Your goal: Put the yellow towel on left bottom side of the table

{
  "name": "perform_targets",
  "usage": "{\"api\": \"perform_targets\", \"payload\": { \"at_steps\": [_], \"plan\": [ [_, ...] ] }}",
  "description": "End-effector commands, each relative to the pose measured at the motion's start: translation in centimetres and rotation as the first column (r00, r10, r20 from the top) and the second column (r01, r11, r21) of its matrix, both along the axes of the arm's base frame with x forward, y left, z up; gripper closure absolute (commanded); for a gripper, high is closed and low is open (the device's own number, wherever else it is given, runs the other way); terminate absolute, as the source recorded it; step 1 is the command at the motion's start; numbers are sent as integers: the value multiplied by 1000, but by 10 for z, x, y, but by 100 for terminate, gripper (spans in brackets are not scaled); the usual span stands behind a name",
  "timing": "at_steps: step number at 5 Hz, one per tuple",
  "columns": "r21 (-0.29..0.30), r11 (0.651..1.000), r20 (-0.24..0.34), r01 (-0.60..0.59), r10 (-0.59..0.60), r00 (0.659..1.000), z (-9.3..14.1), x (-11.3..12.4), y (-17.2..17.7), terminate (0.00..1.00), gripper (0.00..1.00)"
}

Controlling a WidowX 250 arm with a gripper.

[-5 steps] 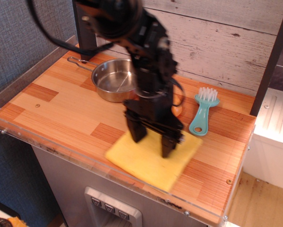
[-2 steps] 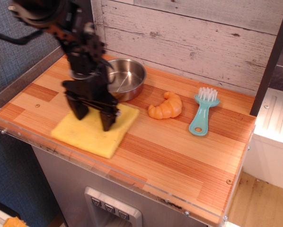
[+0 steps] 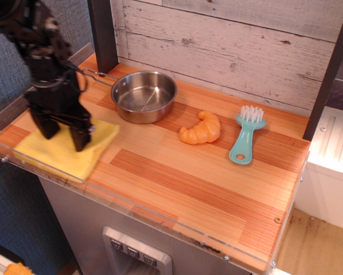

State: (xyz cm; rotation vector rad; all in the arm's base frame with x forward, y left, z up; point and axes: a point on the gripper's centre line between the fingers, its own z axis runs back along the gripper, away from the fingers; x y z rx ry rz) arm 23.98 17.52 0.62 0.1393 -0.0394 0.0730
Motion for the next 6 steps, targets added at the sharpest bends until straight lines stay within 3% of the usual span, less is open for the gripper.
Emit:
{"api": "perform_targets", "payload": {
  "at_steps": [1, 2, 6],
  "plan": [
    [-13, 996, -3, 88, -88, 996, -9, -6, 20, 0, 0],
    [-51, 988, 30, 148, -146, 989, -13, 5, 9, 0, 0],
    [-53, 988, 68, 145, -141, 988, -10, 27, 9, 0, 0]
  ]
}}
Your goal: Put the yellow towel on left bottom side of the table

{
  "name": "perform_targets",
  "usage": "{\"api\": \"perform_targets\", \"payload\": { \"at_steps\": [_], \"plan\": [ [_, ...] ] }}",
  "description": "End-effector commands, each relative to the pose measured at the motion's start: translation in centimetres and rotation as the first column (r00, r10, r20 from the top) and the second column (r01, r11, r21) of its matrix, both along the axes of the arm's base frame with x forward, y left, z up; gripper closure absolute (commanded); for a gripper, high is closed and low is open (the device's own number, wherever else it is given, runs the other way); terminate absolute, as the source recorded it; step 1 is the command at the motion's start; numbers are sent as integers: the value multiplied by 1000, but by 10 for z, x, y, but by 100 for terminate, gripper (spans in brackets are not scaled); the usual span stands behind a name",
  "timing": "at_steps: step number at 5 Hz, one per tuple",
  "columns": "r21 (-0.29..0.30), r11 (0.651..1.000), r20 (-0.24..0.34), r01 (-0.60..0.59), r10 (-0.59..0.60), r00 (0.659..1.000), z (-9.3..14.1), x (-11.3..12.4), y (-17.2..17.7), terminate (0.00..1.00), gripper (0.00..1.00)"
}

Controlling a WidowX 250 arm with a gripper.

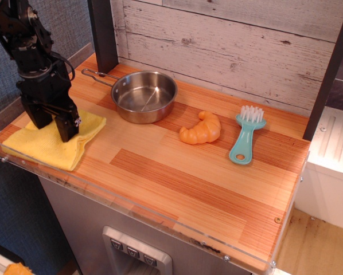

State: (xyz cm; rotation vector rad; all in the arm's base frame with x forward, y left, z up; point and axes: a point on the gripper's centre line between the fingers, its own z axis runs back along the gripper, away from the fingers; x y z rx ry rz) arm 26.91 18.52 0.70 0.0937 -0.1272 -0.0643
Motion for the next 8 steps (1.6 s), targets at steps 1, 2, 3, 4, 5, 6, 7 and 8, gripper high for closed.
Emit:
{"api": "perform_targets", "payload": {
  "at_steps": [1, 2, 3, 4, 5, 6, 7, 8],
  "plan": [
    [2, 1000, 23, 7, -7, 1000, 12, -3, -5, 0, 0],
    [1, 1000, 115, 23, -23, 993, 56, -2, -14, 0, 0],
    [-37, 999, 153, -7, 13, 988, 90, -5, -27, 0, 0],
    [-44, 997, 112, -63, 68, 991, 107, -3, -33, 0, 0],
    [-55, 988, 22, -143, 144, 989, 110, 0, -47, 0, 0],
    [-46, 989, -43, -142, 140, 989, 98, 14, -60, 0, 0],
    [-51, 996, -92, -76, 71, 993, 90, 34, -75, 0, 0],
    [-51, 996, -92, -76, 71, 993, 90, 34, -75, 0, 0]
  ]
}}
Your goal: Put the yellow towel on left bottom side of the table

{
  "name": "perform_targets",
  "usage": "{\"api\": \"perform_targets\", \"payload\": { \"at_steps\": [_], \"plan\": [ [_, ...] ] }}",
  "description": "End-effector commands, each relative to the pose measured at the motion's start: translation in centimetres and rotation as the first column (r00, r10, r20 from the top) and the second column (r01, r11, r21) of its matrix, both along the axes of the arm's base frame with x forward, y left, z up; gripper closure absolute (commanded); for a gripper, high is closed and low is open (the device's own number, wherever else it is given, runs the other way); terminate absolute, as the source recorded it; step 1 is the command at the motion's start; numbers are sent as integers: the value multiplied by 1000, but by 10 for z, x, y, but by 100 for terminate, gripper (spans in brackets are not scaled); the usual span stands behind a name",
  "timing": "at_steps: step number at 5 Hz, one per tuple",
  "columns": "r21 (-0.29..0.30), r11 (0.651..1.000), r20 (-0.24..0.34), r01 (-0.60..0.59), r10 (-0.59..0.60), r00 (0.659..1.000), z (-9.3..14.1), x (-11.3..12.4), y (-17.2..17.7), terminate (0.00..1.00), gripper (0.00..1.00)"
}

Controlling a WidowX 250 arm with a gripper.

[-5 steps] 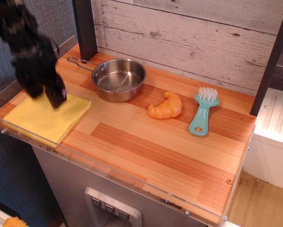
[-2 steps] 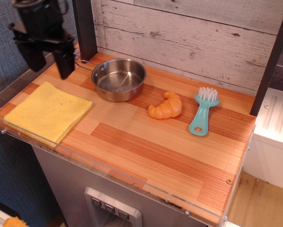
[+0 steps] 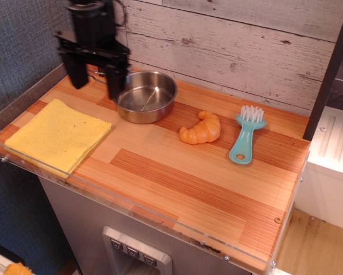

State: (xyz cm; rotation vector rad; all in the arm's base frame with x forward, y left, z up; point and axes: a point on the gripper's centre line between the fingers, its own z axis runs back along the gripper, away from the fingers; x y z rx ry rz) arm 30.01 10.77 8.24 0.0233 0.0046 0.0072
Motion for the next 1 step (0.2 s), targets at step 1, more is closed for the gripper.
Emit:
{"api": "perform_targets", "payload": {
  "at_steps": [1],
  "plan": [
    [18, 1000, 40, -1, 1, 999, 15, 3, 3, 100, 0]
  ]
}}
